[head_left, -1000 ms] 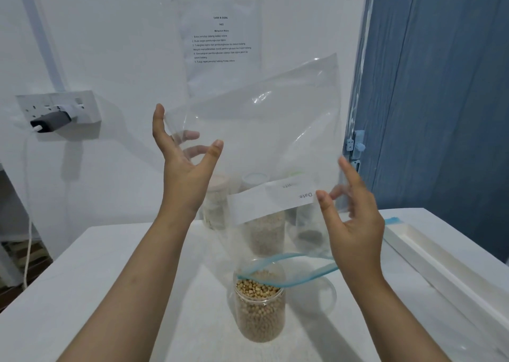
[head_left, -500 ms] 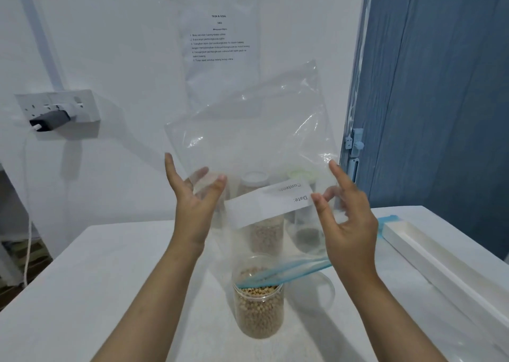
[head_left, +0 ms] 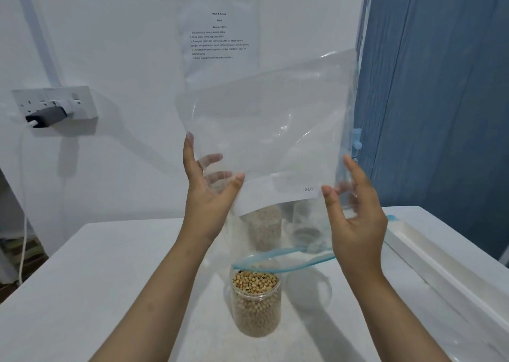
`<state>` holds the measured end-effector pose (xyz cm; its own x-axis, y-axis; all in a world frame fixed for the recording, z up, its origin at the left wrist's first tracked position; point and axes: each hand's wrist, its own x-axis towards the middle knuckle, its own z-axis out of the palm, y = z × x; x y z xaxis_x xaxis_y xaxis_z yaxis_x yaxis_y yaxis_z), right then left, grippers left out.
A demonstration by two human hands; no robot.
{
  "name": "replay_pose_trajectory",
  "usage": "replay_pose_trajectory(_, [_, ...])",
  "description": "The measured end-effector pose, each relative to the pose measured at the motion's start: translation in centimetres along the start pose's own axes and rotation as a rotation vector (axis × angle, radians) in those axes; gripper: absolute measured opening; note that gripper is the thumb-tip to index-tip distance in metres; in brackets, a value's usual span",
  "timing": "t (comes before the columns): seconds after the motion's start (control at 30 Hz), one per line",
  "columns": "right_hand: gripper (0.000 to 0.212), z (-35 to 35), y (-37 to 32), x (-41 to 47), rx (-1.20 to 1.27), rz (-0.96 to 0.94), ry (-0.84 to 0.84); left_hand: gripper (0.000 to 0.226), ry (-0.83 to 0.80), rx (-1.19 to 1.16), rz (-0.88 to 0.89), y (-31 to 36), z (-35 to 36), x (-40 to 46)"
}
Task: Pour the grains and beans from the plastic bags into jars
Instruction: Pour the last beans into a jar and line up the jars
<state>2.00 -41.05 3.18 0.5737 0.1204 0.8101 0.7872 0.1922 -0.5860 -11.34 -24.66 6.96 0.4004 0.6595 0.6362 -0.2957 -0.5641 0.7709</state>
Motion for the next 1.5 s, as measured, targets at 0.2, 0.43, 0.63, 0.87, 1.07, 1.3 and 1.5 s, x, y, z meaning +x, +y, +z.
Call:
replay_pose_trajectory(0.2, [0.05, -0.4, 0.0, 0.1, 0.007, 0.016, 0.005, 0.095, -0.007, 0.013, -0.003, -0.1, 0.3, 0.2])
replay_pose_trajectory(0.43, [0.052, 0.2, -0.2, -0.2, 0.013, 0.019, -0.019, 0.095, -0.016, 0.008, -0.001, -0.3, -0.1, 0.0])
replay_pose_trajectory(0.63, [0.053, 0.4, 0.2, -0.1, 0.014, 0.038, -0.016, 0.098, 0.009, 0.013, 0.035, -0.3, 0.1, 0.1])
replay_pose_trajectory(0.87, [0.052, 0.2, 0.5, -0.1, 0.025, 0.065, 0.009, 0.101, 0.018, 0.024, 0.072, -0.6, 0.7, 0.2])
replay_pose_trajectory(1.07, [0.049, 0.2, 0.4, -0.1, 0.055, 0.07, 0.037, 0.096, 0.017, -0.087, -0.041, -1.0, 0.4, 0.0])
replay_pose_trajectory(1.3, [0.048, 0.1, 1.1, -0.3, 0.048, 0.041, 0.013, 0.083, -0.22, -0.005, -0.19, -5.6, -1.3, -6.0])
replay_pose_trajectory(1.5, [0.048, 0.2, 1.5, -0.3, 0.037, 0.018, -0.008, 0.084, -0.373, 0.169, -0.17, -7.7, -2.7, -9.4])
